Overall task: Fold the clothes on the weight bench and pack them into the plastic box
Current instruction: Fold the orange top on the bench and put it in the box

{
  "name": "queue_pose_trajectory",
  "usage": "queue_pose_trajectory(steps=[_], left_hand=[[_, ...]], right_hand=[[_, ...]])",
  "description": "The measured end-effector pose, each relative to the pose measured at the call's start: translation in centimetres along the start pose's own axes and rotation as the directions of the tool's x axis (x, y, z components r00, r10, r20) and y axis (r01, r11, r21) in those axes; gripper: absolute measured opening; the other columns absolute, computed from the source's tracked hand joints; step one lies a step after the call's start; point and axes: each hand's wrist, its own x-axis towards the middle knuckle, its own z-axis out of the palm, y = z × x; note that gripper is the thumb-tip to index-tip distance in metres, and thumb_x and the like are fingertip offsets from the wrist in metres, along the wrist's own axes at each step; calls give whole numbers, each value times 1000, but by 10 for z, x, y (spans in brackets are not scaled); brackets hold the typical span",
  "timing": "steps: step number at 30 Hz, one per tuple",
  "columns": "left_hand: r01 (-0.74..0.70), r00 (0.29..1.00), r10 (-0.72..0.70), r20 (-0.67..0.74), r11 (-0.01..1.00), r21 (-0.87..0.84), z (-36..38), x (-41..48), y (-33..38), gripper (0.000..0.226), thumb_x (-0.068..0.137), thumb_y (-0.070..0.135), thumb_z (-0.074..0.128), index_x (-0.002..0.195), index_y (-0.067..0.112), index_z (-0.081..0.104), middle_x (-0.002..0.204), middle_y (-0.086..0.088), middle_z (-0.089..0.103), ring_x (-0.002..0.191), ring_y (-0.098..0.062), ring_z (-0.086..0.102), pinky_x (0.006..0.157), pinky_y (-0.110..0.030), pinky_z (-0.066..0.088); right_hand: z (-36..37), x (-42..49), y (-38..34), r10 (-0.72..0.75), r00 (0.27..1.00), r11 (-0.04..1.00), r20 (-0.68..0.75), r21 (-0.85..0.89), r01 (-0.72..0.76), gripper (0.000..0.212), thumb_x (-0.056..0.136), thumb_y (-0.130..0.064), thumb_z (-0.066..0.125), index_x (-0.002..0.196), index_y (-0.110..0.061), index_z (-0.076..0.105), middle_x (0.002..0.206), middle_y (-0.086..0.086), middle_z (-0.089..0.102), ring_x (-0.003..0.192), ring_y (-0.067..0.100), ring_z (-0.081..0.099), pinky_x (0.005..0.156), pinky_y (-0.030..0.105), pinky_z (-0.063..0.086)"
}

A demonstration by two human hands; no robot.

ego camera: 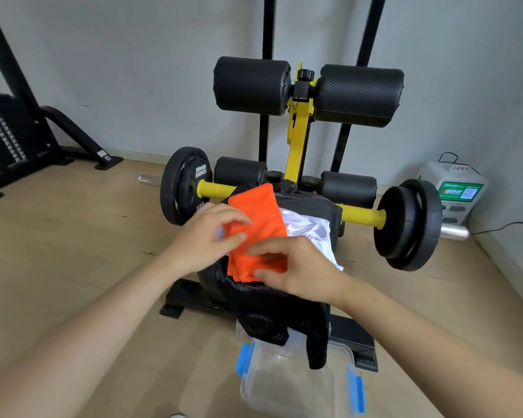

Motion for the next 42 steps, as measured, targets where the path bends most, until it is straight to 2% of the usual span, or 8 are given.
queue_pose_trajectory(steps=[6, 13, 19, 26, 33, 37, 39, 42], left_hand=[[0, 988, -24, 151, 988, 157, 9, -3, -5, 47, 72, 74, 58, 115, 53, 60, 135, 32, 47, 134, -5, 34, 109, -39, 36], [30, 988, -70, 139, 962, 273, 5, -9, -1, 60, 65, 81, 55, 117, 52, 52, 133, 33, 47, 114, 1, 40, 94, -36, 43], [40, 985, -73, 157, 977, 208, -7, -6, -5, 60, 62, 75, 69, 114, 47, 59, 120, 32, 55, 110, 1, 47, 93, -33, 45], [-74, 982, 104, -156, 980, 187, -43, -1, 16, 61, 62, 47, 86, 117, 37, 61, 111, 18, 56, 106, -10, 53, 88, -39, 50], [-211, 975, 148, 167, 859, 467, -41, -4, 24, 81, 60, 70, 76, 134, 42, 56, 135, 20, 52, 134, -10, 32, 109, -26, 22], [-69, 975, -13, 220, 931, 359, -43, -14, 19, 51, 59, 79, 71, 100, 48, 67, 96, 20, 66, 104, -7, 55, 99, -32, 43], [21, 964, -62, 257, 987, 161, -41, -22, 26, 36, 64, 60, 83, 92, 41, 70, 82, 15, 69, 80, -5, 62, 75, -32, 52], [99, 933, -72, 351, 993, -60, -38, -40, 39, 28, 71, 27, 91, 94, 29, 73, 85, 9, 72, 76, -5, 66, 70, -22, 51]], right_hand=[[-16, -4, 14, 38, 951, 989, -306, -123, -80, 21, 79, -19, 79, 99, -19, 74, 95, -9, 70, 82, 6, 61, 78, 25, 49], [-1, 6, 12, 286, 922, 918, -263, -202, -342, 73, 71, -49, 81, 133, -23, 52, 109, -2, 64, 94, 12, 57, 80, 23, 43], [19, 8, 19, 145, 962, 940, -233, -271, -207, 80, 71, -35, 81, 139, -21, 42, 121, 3, 54, 114, 26, 48, 99, 41, 41], [15, 1, 17, 2, 986, 969, -169, -244, -43, 74, 72, -19, 76, 138, -24, 43, 120, -3, 51, 115, 23, 51, 93, 50, 45], [7, -4, 13, -121, 988, 981, -93, -160, 105, 67, 75, 2, 66, 136, -22, 52, 117, -2, 55, 110, 14, 53, 94, 31, 44], [-6, -14, 6, -76, 974, 997, -214, -29, 71, 62, 72, 1, 70, 129, -22, 58, 111, -4, 61, 103, 9, 59, 90, 22, 46], [-13, -24, 1, 23, 971, 996, -237, 87, -2, 62, 73, -1, 75, 128, -23, 59, 113, -7, 65, 99, 6, 63, 87, 20, 49], [-21, -47, -4, 119, 976, 981, -180, 175, -87, 52, 75, -5, 80, 122, -21, 62, 107, -5, 69, 88, 7, 65, 80, 24, 54]])
